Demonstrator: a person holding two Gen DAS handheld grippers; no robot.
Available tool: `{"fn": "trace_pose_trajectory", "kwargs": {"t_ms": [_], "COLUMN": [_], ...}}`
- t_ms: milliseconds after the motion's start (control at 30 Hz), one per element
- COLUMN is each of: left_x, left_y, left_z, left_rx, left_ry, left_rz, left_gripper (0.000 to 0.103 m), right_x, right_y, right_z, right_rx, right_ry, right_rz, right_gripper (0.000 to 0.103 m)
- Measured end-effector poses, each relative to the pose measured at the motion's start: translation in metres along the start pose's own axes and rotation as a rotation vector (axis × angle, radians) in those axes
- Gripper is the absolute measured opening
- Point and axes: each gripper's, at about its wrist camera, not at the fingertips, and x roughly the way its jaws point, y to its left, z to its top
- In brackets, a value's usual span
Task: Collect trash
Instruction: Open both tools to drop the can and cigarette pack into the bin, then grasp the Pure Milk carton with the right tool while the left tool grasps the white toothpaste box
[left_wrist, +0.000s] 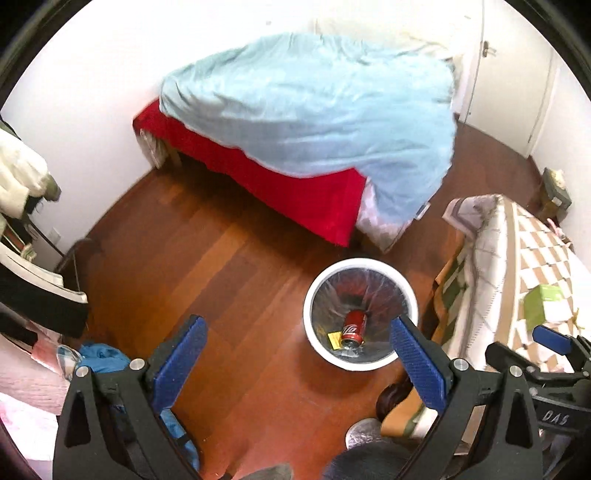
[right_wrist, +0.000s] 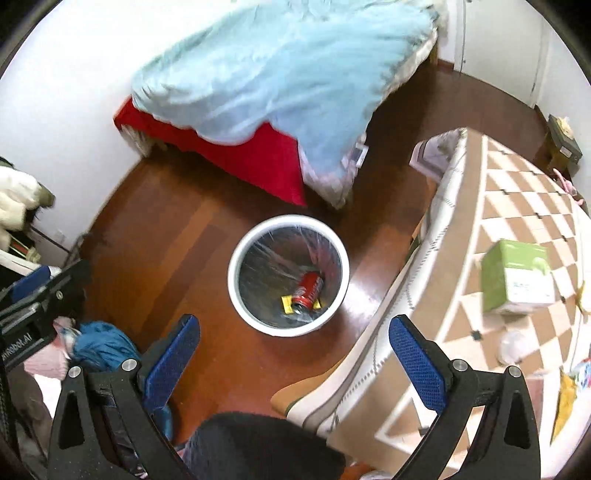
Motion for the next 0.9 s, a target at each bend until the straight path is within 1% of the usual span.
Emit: {"fn": "trace_pose_trajectory", "kwargs": {"t_ms": [33, 167, 267, 367, 433, 467, 533, 567, 633, 667, 733, 767, 867, 900], "left_x": [-0.011, -0.049, -0.067, -0.08, -0.082, -0.079, -0.065, -0.055, -0.038, -0.027, -0.002, 0.01, 0.049, 0.056], "left_y": [-0.002, -0.018, -0.039, -0.07, -0.101, -0.114, -0.149, -0.167, -0.203, -0.219, -0.254, -0.269, -0.308, -0.314], "left_z": [-0.001, -0.006, -0.013, -0.024, -0.033, -0.038, -0.049, -0.055, -0.071, -0.077, -0.09, -0.096, -0.113, -0.118], "left_rx": [0.002, 0.012, 0.033, 0.061, 0.097, 0.115, 0.155, 0.168, 0.202, 0.217, 0.251, 0.266, 0.296, 0.297], "left_ry": [-0.014, -0.063, -0.086, -0.098, -0.095, -0.083, -0.032, -0.008, 0.034, 0.054, 0.097, 0.12, 0.207, 0.229], "left_rz": [0.002, -0.021, -0.049, -0.092, -0.129, -0.14, -0.168, -0.174, -0.173, -0.165, -0.136, -0.117, -0.068, -0.062], "left_gripper": [0.101, 0.101, 0.101, 0.101, 0.102, 0.102, 0.102, 0.102, 0.102, 0.102, 0.102, 0.102, 0.102, 0.102], "right_x": [-0.017, -0.061, -0.091, -0.114, -0.127, -0.133, -0.142, -0.142, -0.141, -0.139, -0.13, -0.126, -0.108, -0.101], "right_y": [-0.005, -0.018, -0.038, -0.07, -0.098, -0.115, -0.161, -0.177, -0.233, -0.25, -0.304, -0.327, -0.384, -0.396], "right_z": [-0.004, -0.017, -0.032, -0.053, -0.067, -0.075, -0.094, -0.099, -0.118, -0.124, -0.14, -0.148, -0.16, -0.162], "right_rx": [0.012, 0.056, 0.101, 0.169, 0.219, 0.249, 0.335, 0.366, 0.486, 0.519, 0.635, 0.688, 0.809, 0.834], "right_ry": [-0.026, -0.087, -0.124, -0.145, -0.153, -0.159, -0.155, -0.151, -0.132, -0.129, -0.107, -0.094, -0.064, -0.056], "right_rz": [0.012, 0.051, 0.072, 0.085, 0.068, 0.048, -0.001, -0.014, -0.057, -0.07, -0.132, -0.145, -0.197, -0.202], "right_gripper": [0.103, 0.103, 0.103, 0.103, 0.103, 0.103, 0.103, 0.103, 0.103, 0.103, 0.103, 0.103, 0.098, 0.098]}}
